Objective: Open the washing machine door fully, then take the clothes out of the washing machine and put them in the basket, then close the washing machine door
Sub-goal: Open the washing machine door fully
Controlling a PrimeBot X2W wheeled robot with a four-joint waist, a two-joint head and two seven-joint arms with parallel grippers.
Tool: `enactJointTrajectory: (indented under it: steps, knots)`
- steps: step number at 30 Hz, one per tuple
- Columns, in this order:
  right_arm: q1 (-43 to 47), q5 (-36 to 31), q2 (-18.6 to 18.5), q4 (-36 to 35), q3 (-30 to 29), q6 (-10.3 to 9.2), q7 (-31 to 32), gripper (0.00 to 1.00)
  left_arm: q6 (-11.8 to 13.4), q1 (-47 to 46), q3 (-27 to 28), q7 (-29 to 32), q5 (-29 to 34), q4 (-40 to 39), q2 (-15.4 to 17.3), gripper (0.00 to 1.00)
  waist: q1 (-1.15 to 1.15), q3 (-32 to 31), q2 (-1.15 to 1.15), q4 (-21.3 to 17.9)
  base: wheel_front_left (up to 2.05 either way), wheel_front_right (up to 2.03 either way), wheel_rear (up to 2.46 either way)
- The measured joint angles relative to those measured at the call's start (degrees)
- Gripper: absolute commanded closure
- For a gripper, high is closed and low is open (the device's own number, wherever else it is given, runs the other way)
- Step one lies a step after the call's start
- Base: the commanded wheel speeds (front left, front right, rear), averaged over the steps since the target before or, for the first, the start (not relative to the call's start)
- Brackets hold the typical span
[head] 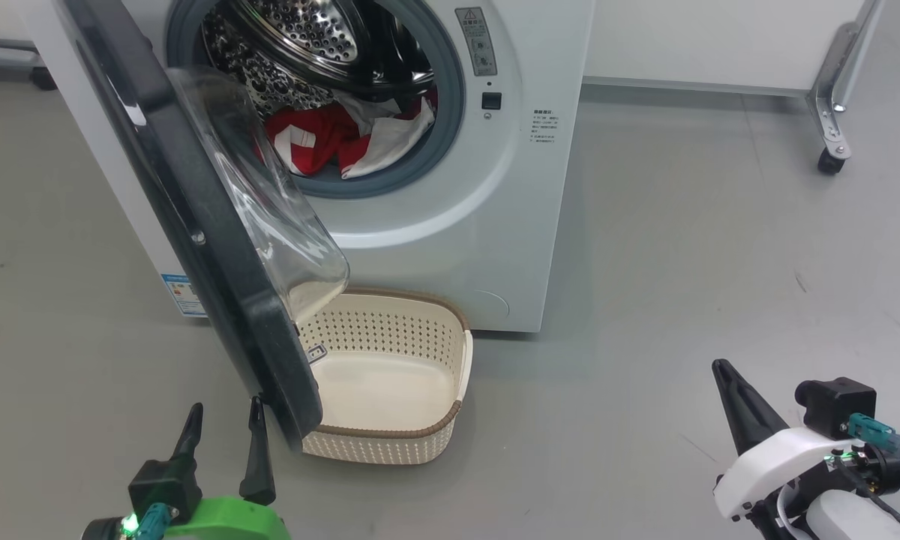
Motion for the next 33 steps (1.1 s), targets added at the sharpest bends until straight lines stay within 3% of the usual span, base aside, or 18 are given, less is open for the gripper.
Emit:
enactJointTrajectory:
  steps: [2, 15, 33]
  knots:
    - [0.7, -0.9, 0.2, -0.7, -1.2, -0.08, 0.0, 0.0, 0.0, 0.0, 0.2, 0.0, 0.0, -0.1, 0.0, 0.0, 0.0, 0.0, 0.0, 0.0, 0.0, 0.0, 0.0]
    - [4.3, -9.0, 2.7, -4.4, -8.6, -0.42, 0.1, 0.0, -0.6, 0.3, 0.8, 0.0, 1.6, -0.5, 0.0, 0.0, 0.0, 0.4, 0.0, -0.1, 0.0, 0.0, 0.0]
    - [9.6, -14.3, 5.7, -6.4, -13.1, -0.42, 0.1, 0.0, -1.1, 0.5, 1.1, 0.0, 2.4, -0.9, 0.0, 0.0, 0.0, 0.6, 0.0, 0.0, 0.0, 0.0, 0.0]
